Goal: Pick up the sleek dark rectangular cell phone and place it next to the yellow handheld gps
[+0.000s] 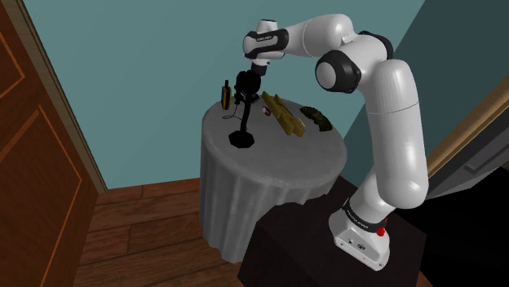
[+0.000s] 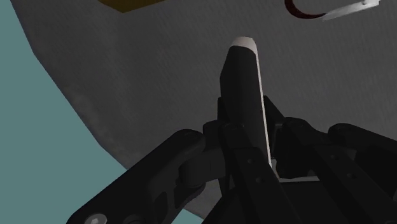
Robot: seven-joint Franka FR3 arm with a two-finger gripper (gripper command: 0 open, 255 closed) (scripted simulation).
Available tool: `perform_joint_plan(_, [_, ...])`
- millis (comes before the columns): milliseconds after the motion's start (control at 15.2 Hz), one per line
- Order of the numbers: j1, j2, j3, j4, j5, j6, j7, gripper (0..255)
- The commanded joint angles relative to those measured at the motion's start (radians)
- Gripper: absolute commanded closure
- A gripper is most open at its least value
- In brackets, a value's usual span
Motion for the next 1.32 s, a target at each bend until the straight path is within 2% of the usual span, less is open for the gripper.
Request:
perform_joint_plan(0, [-0.005, 0.025, 0.008, -0.011, 0.008, 0.008, -0.004, 255])
perform_joint_plan(264, [-0.008, 0.048, 0.017, -0.032, 0.019, 0.05, -0.011, 255])
perform_joint_plan(792, [-0.008, 0.048, 0.017, -0.032, 0.019, 0.05, -0.011, 255])
perform_joint_plan(858, [-0.007, 0.048, 0.017, -0.037, 0.02, 0.054, -0.012, 0])
perform_joint_plan(1122, [-0.003, 0.042, 0.016, -0.045, 0.018, 0.057, -0.011, 0])
perform_joint_plan(1254, [-0.006, 0.034, 0.012, -0.02, 0.012, 0.026, -0.007, 0])
